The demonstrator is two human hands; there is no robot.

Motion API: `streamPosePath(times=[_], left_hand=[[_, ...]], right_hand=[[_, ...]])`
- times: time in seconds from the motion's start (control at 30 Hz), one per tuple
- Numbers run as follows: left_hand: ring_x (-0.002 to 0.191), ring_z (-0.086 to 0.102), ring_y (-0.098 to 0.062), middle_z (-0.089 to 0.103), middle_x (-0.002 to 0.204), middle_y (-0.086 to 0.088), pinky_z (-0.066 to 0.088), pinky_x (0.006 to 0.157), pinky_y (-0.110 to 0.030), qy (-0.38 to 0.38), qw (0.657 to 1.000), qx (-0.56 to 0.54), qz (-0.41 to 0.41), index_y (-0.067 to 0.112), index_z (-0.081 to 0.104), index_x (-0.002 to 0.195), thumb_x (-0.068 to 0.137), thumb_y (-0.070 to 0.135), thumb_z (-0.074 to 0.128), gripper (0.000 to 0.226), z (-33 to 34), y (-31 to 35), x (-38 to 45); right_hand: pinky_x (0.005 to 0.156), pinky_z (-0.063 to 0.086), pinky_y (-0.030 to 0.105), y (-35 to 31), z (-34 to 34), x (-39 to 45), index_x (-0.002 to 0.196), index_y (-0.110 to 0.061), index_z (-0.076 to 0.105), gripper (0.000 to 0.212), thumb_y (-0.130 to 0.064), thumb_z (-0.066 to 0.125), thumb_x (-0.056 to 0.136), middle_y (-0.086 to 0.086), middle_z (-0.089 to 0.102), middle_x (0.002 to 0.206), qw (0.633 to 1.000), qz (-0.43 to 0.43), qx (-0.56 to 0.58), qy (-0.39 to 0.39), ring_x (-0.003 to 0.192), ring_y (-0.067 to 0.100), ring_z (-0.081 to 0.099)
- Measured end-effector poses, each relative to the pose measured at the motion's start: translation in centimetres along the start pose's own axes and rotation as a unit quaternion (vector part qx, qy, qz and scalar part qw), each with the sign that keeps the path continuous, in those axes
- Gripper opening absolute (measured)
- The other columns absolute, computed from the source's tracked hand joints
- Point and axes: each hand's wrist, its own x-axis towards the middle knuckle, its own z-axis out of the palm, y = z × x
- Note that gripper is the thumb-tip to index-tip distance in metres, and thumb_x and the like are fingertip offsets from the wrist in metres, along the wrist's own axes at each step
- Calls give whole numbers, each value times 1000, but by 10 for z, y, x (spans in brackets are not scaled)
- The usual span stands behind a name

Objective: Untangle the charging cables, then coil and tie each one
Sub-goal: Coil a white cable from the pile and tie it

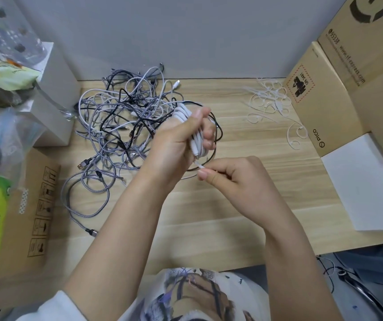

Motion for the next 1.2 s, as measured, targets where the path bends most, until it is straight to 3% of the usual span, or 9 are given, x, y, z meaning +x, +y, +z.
streamPosePath(times=[0.2, 0.33, 0.43, 0.57, 0.7, 0.9, 1.0, 1.1, 1.2], left_hand=[[42, 41, -7, 50, 49, 5, 32, 43, -14, -11, 966, 257, -30, 7, 49, 88, 100, 14, 41, 16, -9, -5, -2], [39, 38, -10, 47, 42, 2, 30, 42, -15, -82, 921, 369, -99, 3, 50, 82, 100, 44, 31, 48, -10, -7, -8], [39, 38, -14, 44, 39, 0, 32, 43, -16, -120, 891, 410, -154, 8, 51, 69, 95, 55, 22, 62, -10, -7, -14], [41, 38, -20, 41, 36, -2, 36, 47, -22, -143, 905, 358, -179, 8, 54, 68, 90, 64, 24, 67, -16, -5, -17], [37, 32, -19, 39, 34, -2, 40, 48, -25, -198, 918, 288, -189, 11, 56, 61, 89, 55, 28, 59, -23, 0, -17], [33, 44, -7, 50, 42, 5, 43, 47, -21, -319, 932, -51, -165, 11, 60, 71, 93, 49, 41, 48, -32, 3, -12], [41, 52, -9, 56, 49, 3, 48, 54, -24, -277, 936, -156, -149, 9, 63, 79, 91, 42, 47, 39, -35, 7, -5], [51, 55, -12, 57, 57, 1, 51, 60, -24, -150, 963, -188, -121, 5, 70, 85, 86, 40, 47, 42, -32, 10, -5], [69, 67, -19, 70, 80, -7, 57, 73, -28, -48, 974, -199, -96, -4, 70, 97, 85, 39, 44, 51, -27, 10, -6]], right_hand=[[50, 25, 29, -4, -8, -3, 74, -20, 73, 28, -44, 59, 79, -3, 36, 46, 999, -18, -1, 45, 47, 13, 35], [55, 40, 28, -9, -16, -4, 70, -23, 74, 17, -32, 65, 81, -15, 58, 49, 996, -45, 52, 50, 50, 4, 53], [50, 31, 15, -9, -22, -5, 61, -21, 69, 17, -27, 70, 76, -15, 52, 46, 988, -43, 97, 115, 45, 4, 40], [47, 25, 13, -5, -28, -5, 64, -31, 65, 13, -27, 73, 73, -15, 41, 40, 976, -16, 134, 171, 43, 6, 31], [48, 25, 17, -4, -28, -5, 62, -32, 64, 15, -25, 73, 72, -12, 34, 39, 967, 3, 163, 196, 45, 6, 28], [48, 26, 10, 3, -22, 3, 70, -24, 66, 20, -18, 64, 88, -19, 43, 40, 969, 51, 160, 181, 43, 1, 38], [52, 27, 14, 11, -18, 4, 76, -19, 70, 20, -18, 58, 92, -22, 47, 42, 979, 89, 127, 131, 45, -1, 45], [55, 30, 26, 13, -13, 3, 84, -19, 75, 17, -23, 60, 91, -19, 47, 42, 990, 99, 75, 62, 47, 1, 45], [58, 43, 36, 6, -8, 2, 66, -26, 66, 27, -32, 59, 91, -1, 47, 49, 996, 88, -15, -17, 52, 12, 44]])
